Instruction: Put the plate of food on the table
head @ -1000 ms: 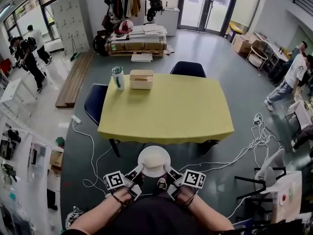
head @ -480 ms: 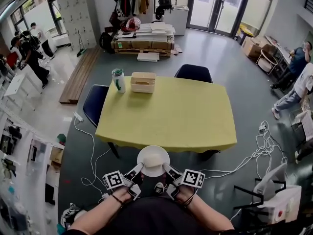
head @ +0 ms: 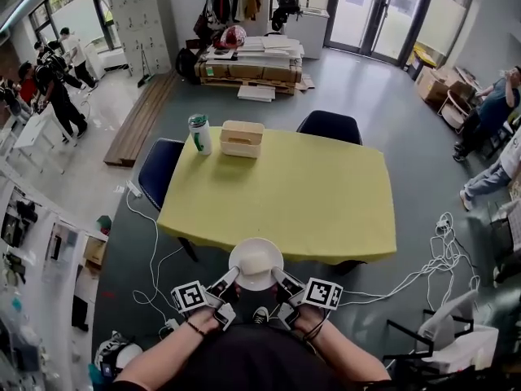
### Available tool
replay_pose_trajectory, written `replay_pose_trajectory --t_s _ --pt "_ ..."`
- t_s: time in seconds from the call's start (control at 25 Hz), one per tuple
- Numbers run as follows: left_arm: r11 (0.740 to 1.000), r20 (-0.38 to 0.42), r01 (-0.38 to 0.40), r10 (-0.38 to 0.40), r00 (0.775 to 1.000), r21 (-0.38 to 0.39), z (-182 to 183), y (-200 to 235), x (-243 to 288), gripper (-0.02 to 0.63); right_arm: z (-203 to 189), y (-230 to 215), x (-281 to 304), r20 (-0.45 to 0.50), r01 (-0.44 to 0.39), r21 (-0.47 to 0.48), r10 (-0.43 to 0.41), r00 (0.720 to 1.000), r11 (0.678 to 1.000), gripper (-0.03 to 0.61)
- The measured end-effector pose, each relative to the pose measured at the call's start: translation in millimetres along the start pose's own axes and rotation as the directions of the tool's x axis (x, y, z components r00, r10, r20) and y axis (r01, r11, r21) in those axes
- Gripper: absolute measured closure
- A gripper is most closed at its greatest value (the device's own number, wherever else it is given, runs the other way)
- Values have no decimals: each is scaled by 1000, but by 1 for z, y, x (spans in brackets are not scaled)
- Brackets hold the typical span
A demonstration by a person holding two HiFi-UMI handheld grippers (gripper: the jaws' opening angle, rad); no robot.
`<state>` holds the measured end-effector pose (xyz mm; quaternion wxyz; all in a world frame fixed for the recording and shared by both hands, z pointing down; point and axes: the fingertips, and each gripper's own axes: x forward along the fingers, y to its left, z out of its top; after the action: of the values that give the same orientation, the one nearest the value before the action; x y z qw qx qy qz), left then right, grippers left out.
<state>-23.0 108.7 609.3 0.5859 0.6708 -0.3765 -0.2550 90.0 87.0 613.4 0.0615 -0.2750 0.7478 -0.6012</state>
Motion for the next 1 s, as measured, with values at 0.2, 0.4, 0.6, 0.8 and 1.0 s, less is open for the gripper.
replay_pose_trajectory --t_s 0.2,0.4,0.6,0.8,1.0 --pt "999 12 17 -17 1000 -39 6 -1 8 595 4 -4 9 -6 -9 24 10 1000 1000 555" --pt "1000 7 -11 11 1000 -28 22 10 16 595 16 -6 25 -12 1 23 0 1000 1000 557" --pt "999 -12 6 -6 1000 -37 50 18 44 595 43 -14 51 9 14 29 -14 1000 999 555" --pt "1000 -50 -24 24 998 15 96 24 77 595 84 -12 86 35 21 25 -22 999 999 556" --pt "996 -78 58 -64 995 -72 142 9 122 595 130 -5 123 88 30 31 -33 996 999 555"
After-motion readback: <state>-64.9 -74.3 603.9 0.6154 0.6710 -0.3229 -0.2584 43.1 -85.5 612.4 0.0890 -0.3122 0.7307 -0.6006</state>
